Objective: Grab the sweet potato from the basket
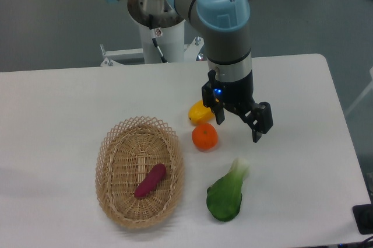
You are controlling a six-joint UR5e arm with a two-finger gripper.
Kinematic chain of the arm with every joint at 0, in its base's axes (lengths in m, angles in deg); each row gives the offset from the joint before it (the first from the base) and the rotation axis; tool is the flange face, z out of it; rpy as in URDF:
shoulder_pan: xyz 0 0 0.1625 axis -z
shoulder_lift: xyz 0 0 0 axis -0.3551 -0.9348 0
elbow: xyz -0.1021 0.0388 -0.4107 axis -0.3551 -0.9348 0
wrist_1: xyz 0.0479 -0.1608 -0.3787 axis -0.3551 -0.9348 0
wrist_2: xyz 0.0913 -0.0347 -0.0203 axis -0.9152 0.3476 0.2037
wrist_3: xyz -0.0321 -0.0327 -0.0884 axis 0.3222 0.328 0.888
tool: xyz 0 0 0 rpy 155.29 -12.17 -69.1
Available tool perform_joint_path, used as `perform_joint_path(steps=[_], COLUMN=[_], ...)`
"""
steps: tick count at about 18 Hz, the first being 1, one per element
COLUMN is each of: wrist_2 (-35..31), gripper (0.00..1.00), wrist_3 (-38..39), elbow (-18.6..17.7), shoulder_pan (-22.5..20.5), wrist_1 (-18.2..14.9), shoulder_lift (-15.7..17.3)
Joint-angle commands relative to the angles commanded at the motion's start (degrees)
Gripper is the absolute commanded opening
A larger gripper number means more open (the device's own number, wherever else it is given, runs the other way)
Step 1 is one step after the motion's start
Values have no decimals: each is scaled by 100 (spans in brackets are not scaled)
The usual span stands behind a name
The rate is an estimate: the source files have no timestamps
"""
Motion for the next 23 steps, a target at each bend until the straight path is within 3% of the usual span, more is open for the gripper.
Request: perform_joint_path(steps=[5,12,15,17,23], wrist_2=[-44,61,53,18,114], gripper=[100,100,100,100,100], wrist_3=[-9,87,1095,1641,2310], elbow=[-52,-482,-773,-800,-844], shoulder_pan=[0,9,122,315,659], wrist_1=[-17,70,491,510,518], shoulder_lift=[26,210,220,150,-26])
